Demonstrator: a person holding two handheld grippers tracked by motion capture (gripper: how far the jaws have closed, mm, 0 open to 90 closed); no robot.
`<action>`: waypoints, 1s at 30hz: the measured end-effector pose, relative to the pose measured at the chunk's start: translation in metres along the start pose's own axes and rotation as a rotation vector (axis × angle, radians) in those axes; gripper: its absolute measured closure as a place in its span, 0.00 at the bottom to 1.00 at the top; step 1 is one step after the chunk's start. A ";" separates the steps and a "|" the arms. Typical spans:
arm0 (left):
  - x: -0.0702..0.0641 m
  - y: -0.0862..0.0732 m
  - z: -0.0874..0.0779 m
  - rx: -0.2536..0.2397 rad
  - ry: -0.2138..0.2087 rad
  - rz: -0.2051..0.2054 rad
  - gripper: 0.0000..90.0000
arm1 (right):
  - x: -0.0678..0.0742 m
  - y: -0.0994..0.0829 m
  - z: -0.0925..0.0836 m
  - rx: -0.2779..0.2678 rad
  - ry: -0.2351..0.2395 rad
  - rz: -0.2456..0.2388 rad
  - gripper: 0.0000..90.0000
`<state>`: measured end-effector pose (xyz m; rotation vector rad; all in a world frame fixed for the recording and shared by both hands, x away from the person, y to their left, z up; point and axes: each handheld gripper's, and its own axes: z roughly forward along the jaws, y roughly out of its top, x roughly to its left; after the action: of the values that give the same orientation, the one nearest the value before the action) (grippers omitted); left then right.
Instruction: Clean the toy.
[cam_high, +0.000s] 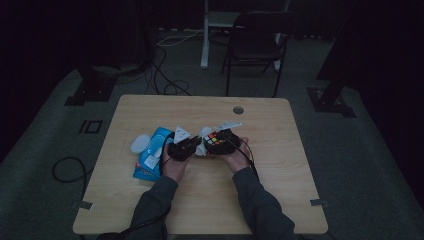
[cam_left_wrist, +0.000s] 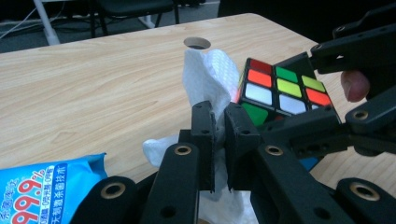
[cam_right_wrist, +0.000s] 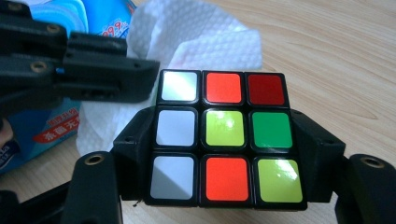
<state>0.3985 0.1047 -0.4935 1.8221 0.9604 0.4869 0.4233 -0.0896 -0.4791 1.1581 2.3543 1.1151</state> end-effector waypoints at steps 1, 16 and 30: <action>0.001 0.000 0.000 -0.001 -0.005 -0.002 0.94 | 0.000 -0.001 0.000 0.001 0.002 -0.007 0.38; 0.007 0.016 -0.006 -0.025 -0.123 -0.022 0.94 | 0.007 -0.010 0.001 0.029 0.026 -0.105 0.38; -0.001 0.028 0.006 0.088 -0.245 0.051 0.94 | 0.019 -0.007 0.001 0.029 0.039 -0.211 0.38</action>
<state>0.4133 0.0952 -0.4706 1.9369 0.7797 0.2468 0.4081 -0.0774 -0.4840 0.8785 2.4618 1.0424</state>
